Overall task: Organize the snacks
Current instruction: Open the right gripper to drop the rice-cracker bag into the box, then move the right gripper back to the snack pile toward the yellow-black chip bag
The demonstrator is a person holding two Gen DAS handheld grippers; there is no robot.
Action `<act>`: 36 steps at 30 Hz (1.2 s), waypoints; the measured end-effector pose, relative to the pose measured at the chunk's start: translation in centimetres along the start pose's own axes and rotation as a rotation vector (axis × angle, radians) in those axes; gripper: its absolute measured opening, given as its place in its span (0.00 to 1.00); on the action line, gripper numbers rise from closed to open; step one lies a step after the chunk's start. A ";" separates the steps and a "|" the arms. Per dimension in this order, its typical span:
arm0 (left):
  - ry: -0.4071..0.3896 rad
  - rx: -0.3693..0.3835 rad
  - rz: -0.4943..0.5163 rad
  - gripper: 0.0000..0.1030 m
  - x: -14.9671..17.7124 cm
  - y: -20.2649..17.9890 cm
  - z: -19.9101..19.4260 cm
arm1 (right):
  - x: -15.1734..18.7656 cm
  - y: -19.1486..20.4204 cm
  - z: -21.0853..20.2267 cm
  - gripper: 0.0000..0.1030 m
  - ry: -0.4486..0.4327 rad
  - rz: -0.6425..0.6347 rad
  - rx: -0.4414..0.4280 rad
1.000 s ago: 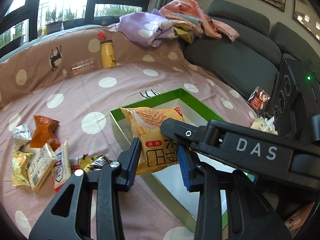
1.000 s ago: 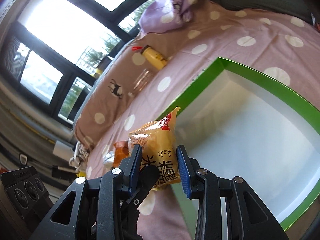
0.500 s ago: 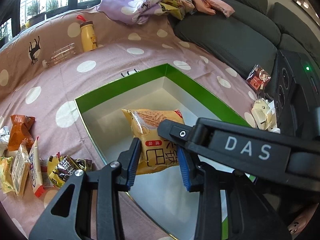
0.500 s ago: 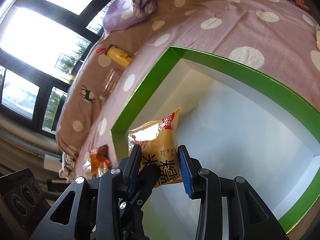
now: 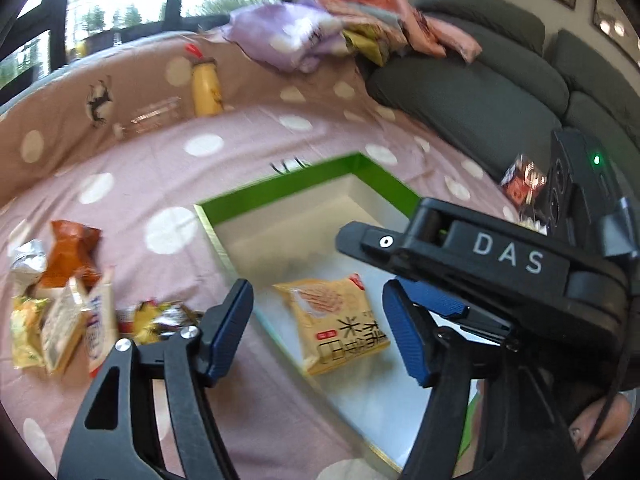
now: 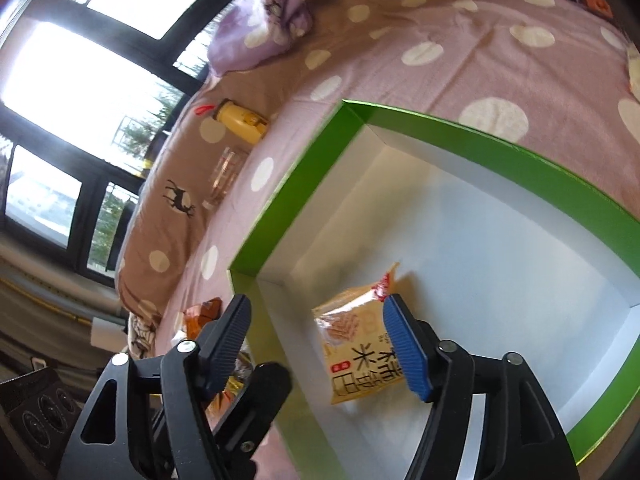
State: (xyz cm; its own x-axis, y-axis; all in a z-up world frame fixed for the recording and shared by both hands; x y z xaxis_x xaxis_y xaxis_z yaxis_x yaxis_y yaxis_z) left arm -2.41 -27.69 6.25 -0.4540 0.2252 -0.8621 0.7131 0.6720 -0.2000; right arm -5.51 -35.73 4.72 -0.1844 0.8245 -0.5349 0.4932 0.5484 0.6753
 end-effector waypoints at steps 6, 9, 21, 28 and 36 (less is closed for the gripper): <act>-0.083 -0.089 -0.065 0.83 -0.5 4.3 -4.9 | 1.2 4.1 -0.7 0.83 -0.019 -0.124 -0.070; -0.123 -0.166 -0.114 0.85 -0.4 7.1 -7.4 | 2.3 6.0 -0.5 0.83 -0.005 -0.184 -0.095; -0.159 -0.433 -0.364 0.85 4.7 18.6 -14.0 | 8.0 11.6 0.4 0.83 0.087 -0.352 -0.181; -0.143 -0.501 -0.439 0.85 6.2 21.7 -14.6 | 11.0 12.8 2.1 0.83 0.139 -0.452 -0.130; -0.122 -0.523 -0.482 0.85 6.9 23.2 -14.7 | 13.8 13.4 3.5 0.83 0.186 -0.540 -0.082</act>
Point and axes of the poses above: each gripper's, at about its wrist camera, not at the fingertips, and z roughly the way its jaws point, y to its left, x to its underside, the point moved 7 cm from there along z, roughly the way its jaws point, and after that the axes turned 15 degrees about -y, right-handed, at the moved point
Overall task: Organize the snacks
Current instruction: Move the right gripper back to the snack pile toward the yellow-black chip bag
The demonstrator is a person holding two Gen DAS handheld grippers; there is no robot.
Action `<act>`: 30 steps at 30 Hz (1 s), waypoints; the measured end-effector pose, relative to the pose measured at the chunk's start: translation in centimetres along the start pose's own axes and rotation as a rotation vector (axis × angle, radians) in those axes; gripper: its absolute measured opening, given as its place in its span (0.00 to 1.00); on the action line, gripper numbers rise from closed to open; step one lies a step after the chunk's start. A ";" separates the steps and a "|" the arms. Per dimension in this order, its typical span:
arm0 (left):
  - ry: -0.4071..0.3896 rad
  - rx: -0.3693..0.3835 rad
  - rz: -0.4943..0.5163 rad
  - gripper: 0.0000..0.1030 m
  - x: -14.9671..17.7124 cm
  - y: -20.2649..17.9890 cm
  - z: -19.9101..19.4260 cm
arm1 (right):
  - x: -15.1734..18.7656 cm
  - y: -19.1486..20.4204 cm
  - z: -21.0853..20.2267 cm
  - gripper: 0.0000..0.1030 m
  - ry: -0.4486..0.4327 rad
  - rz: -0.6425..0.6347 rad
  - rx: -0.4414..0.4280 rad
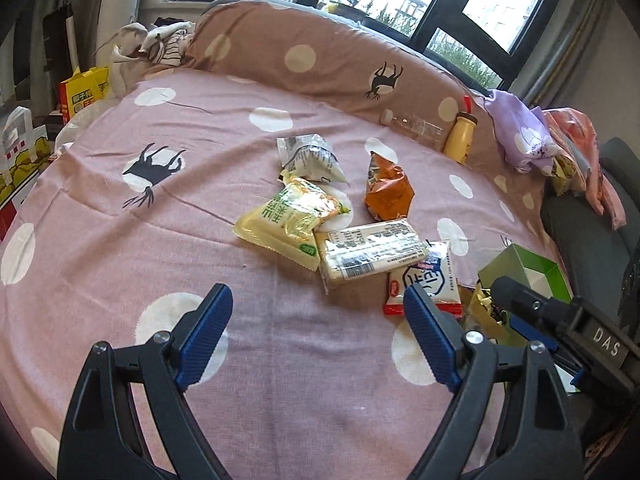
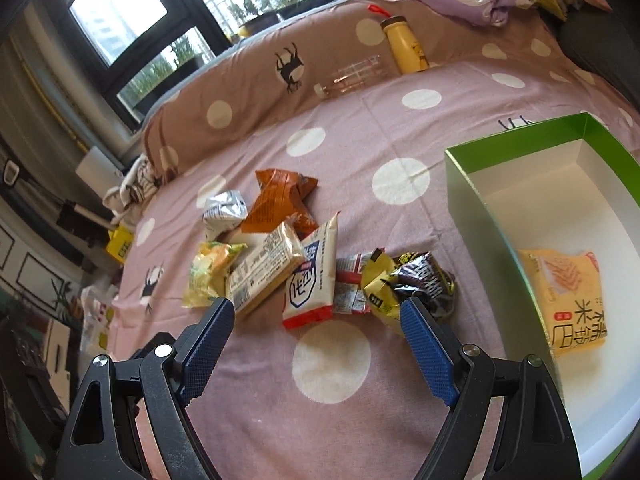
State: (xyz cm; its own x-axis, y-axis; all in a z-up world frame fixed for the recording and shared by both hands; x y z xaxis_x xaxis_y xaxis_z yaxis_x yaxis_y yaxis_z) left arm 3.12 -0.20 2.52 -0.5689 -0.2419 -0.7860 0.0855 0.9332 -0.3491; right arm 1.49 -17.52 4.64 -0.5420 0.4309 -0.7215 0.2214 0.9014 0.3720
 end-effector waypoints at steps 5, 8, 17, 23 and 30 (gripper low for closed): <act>0.013 -0.009 -0.027 0.85 0.0 0.7 0.1 | 0.9 0.2 1.2 0.83 0.031 -0.036 0.039; 0.020 -0.016 -0.030 0.85 0.1 0.8 0.1 | 1.4 0.5 1.8 0.83 0.040 -0.070 0.061; 0.037 -0.030 -0.045 0.85 0.3 1.4 0.2 | 1.2 0.8 1.5 0.83 -0.003 -0.141 0.132; 0.041 -0.040 -0.066 0.85 0.2 2.0 0.2 | 0.6 -0.7 1.7 0.83 -0.011 -0.168 0.232; 0.055 -0.035 -0.055 0.85 0.6 1.6 0.2 | 1.2 -1.3 4.2 0.83 0.058 -0.180 0.244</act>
Point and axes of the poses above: each gripper's, at about its wrist camera, not at the fingertips, and z roughly the way its jaws point, y to its left, x to its underside, the point moved 7 cm from there along z, roughly the way its jaws point, and after that the axes turned 15 degrees about -y, right-handed, at the moved point
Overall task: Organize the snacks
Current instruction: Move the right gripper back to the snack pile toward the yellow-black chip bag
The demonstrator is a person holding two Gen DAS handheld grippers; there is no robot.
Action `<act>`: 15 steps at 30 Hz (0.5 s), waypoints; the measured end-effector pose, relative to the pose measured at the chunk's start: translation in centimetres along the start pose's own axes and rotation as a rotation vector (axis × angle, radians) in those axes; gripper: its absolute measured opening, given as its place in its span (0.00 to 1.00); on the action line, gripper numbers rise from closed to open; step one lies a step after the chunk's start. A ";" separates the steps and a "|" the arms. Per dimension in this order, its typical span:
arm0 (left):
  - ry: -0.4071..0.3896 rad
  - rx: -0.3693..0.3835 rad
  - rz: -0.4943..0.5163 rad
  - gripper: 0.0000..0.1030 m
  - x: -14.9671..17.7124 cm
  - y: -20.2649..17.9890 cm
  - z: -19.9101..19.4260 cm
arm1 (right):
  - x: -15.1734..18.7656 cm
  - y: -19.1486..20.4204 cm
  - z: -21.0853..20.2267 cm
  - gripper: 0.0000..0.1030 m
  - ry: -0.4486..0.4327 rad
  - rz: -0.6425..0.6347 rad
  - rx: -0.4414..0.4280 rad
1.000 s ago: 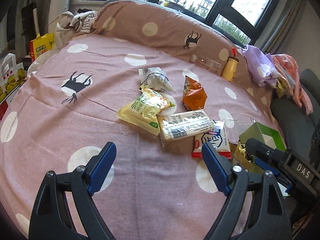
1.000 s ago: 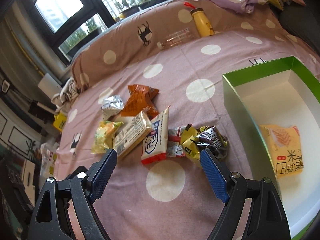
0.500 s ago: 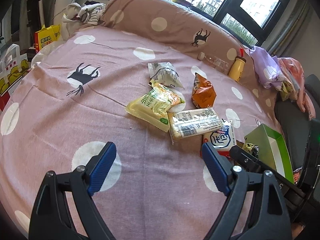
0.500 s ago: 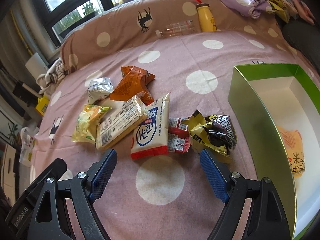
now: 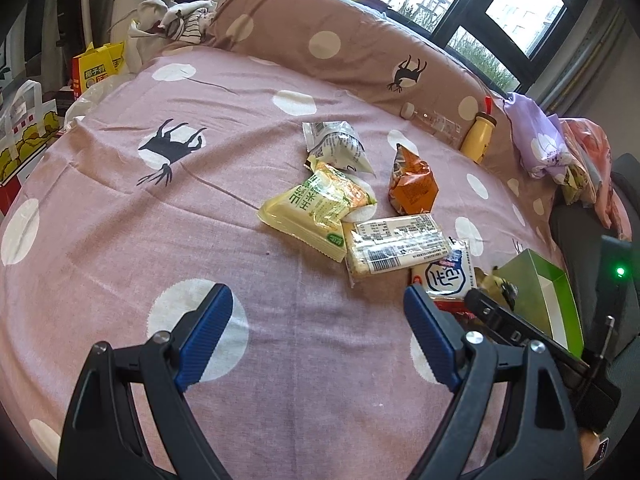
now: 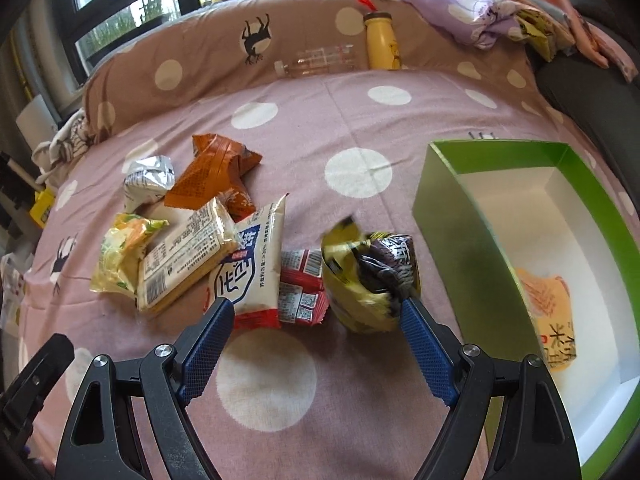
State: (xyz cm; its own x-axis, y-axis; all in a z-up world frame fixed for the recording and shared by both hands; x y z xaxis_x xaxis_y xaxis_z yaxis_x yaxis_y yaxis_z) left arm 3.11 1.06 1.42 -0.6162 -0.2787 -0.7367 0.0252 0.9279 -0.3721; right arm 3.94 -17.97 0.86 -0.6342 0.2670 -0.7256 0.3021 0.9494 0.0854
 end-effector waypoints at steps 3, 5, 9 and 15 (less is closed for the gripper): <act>0.008 -0.003 -0.002 0.85 0.2 0.1 0.1 | 0.7 0.3 1.5 0.83 0.051 0.002 -0.023; 0.012 -0.005 -0.009 0.85 0.2 0.2 0.2 | 1.1 0.5 2.2 0.77 0.078 0.010 -0.042; 0.018 -0.014 -0.018 0.85 0.2 0.4 0.3 | 1.4 0.6 1.9 0.58 0.088 0.054 -0.101; 0.024 -0.024 -0.022 0.85 0.3 0.6 0.3 | 1.5 0.3 0.5 0.07 0.063 0.061 -0.136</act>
Point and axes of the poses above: each gripper's, at about its wrist camera, not at the fingertips, and z roughly the way its jaws point, y to its left, x to its underside, the point moved 7 cm from there along z, roughly the way its jaws point, and after that the axes turned 15 degrees about -y, right-handed, at the moved point
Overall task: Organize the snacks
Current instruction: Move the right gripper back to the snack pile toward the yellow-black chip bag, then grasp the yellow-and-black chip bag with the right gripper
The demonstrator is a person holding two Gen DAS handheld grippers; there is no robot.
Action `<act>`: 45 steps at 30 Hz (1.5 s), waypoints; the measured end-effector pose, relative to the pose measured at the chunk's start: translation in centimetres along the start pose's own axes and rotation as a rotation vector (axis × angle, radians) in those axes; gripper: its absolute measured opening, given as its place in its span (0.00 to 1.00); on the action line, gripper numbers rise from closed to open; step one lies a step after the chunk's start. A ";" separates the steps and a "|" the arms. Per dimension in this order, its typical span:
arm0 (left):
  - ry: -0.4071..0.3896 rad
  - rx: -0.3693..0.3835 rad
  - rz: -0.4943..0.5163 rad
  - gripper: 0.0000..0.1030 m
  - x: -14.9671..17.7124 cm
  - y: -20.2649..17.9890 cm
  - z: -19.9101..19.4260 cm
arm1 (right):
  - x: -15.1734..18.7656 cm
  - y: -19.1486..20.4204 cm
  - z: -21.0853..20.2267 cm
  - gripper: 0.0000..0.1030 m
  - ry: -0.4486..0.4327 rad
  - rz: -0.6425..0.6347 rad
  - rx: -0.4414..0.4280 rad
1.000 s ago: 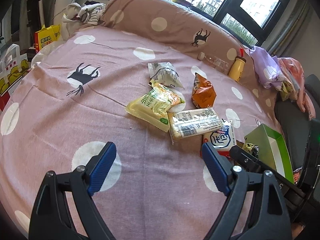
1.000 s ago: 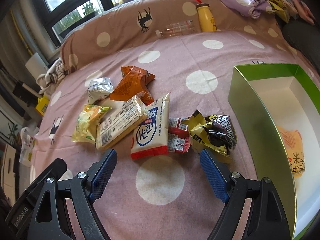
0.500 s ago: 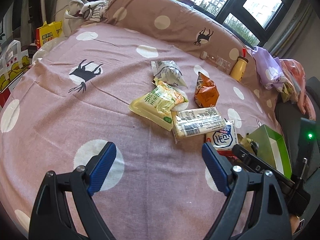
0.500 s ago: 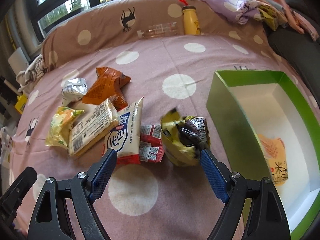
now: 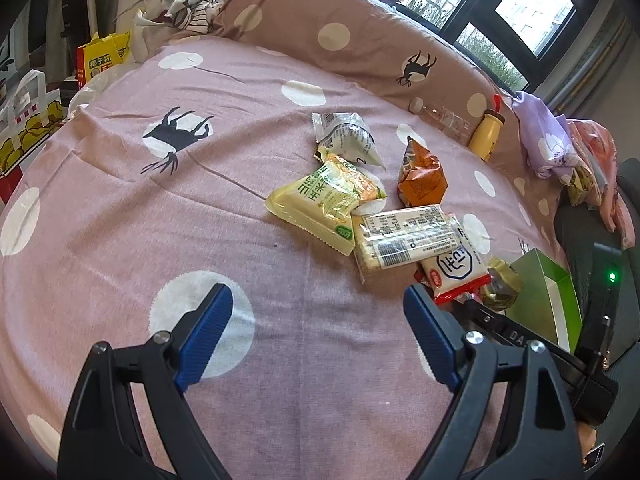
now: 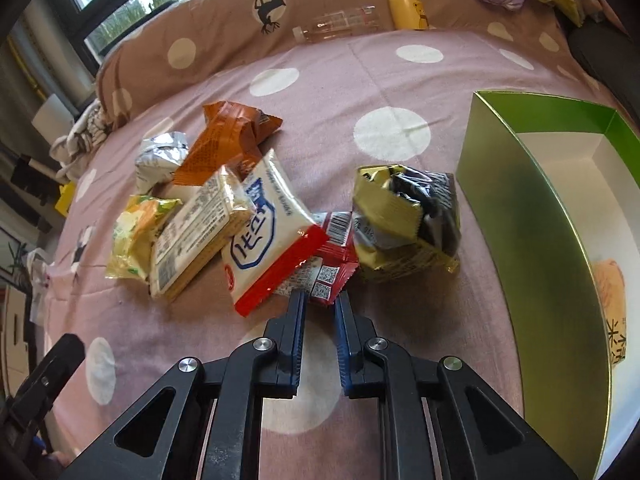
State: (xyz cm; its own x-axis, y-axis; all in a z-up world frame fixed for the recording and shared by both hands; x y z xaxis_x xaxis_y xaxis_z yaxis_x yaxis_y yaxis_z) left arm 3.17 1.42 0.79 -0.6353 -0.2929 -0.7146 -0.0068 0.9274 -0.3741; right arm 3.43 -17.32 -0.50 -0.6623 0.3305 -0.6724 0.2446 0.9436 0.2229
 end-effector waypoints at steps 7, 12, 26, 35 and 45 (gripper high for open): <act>0.001 -0.024 -0.014 0.85 0.0 0.6 0.0 | -0.5 2.1 -3.0 0.01 -0.034 0.030 -0.189; -0.002 -0.050 -0.046 0.85 -0.3 1.8 0.0 | 0.1 4.3 -3.6 0.01 0.001 0.026 -0.302; 0.022 -0.048 -0.021 0.85 0.1 1.3 0.3 | -3.1 -2.6 -2.5 0.56 -0.052 0.156 -0.085; 0.033 -0.046 -0.018 0.85 0.4 0.9 0.5 | -4.4 -2.8 -0.1 0.56 -0.094 0.030 0.059; 0.045 -0.045 -0.006 0.85 0.7 0.6 0.6 | -4.2 -3.7 1.7 0.46 -0.099 0.043 0.122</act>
State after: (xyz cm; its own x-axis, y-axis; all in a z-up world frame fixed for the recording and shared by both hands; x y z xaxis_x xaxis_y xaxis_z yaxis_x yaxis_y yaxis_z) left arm 3.18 1.67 -0.33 -0.6688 -0.2886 -0.6851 -0.0449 0.9356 -0.3503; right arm 6.52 -22.19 0.27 -0.5776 0.3615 -0.7319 0.3591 0.9177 0.1699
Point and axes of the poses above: each gripper's, at about its wrist camera, not at the fingertips, and z roughly the way its jaws point, y to its left, x to its underside, the point moved 7 cm from there along z, roughly the way its jaws point, and after that the axes turned 15 degrees about -y, right-handed, at the moved point
